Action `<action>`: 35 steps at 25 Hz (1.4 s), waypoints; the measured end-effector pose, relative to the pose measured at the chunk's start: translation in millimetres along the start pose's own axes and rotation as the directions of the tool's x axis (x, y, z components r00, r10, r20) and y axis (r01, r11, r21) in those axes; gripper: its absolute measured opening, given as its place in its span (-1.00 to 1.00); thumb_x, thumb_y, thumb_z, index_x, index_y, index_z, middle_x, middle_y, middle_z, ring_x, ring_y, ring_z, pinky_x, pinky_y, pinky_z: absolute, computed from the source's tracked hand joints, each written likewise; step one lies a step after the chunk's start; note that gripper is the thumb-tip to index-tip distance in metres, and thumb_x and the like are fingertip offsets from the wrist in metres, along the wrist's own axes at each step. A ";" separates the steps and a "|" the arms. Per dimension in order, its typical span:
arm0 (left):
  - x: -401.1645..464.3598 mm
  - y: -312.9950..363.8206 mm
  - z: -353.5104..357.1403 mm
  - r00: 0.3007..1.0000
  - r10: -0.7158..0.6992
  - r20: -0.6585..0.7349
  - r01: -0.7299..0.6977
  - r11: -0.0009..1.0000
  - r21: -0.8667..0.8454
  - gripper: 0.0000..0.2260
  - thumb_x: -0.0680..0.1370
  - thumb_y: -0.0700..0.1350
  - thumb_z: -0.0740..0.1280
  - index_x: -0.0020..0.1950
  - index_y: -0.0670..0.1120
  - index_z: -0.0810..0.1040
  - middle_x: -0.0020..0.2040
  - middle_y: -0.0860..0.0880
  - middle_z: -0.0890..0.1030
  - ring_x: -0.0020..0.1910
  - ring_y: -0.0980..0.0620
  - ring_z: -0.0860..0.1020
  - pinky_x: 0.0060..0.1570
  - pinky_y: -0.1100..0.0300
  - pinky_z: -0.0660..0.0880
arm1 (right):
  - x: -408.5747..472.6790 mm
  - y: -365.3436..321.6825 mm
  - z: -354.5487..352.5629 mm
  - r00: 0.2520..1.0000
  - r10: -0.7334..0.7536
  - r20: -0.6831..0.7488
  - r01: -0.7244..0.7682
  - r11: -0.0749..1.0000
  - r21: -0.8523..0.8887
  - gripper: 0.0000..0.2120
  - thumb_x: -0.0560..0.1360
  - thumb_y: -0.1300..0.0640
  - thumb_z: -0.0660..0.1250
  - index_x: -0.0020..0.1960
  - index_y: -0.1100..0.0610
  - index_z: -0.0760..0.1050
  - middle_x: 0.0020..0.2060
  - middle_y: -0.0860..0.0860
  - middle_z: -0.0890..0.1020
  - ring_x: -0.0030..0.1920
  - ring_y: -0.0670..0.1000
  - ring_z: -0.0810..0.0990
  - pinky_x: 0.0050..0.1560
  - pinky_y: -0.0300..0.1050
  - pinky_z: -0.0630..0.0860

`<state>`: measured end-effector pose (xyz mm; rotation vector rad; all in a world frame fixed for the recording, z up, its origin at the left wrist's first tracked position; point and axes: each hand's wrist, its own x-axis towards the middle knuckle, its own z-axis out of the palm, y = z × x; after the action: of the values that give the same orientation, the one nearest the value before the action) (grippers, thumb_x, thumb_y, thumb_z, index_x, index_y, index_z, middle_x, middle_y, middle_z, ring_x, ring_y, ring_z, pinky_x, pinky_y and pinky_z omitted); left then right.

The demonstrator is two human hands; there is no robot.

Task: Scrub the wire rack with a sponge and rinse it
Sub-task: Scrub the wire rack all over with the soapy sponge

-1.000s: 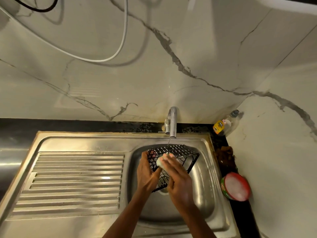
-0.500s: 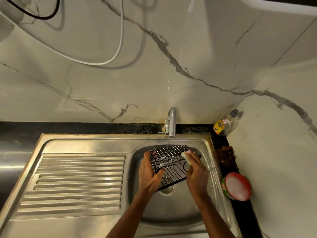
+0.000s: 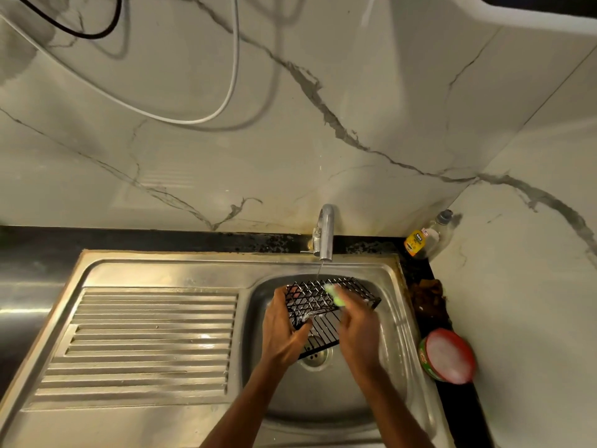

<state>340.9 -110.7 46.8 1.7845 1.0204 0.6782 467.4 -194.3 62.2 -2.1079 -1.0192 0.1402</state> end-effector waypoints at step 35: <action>3.5 -12.5 4.0 0.995 0.085 0.061 -0.084 0.996 -0.011 -0.50 0.42 0.18 0.36 0.32 0.08 0.42 0.12 0.19 0.60 0.12 0.13 0.60 0.11 -0.05 0.59 | 14.4 -26.2 -1.9 0.988 -0.131 0.087 0.119 0.985 0.127 -0.58 0.49 0.45 0.32 0.26 0.10 0.56 0.20 -0.03 0.64 0.21 -0.13 0.61 0.17 -0.31 0.55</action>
<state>341.5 -106.9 33.8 1.8386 0.9038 0.6744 461.5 -175.3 84.7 -1.9373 -1.1668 0.2360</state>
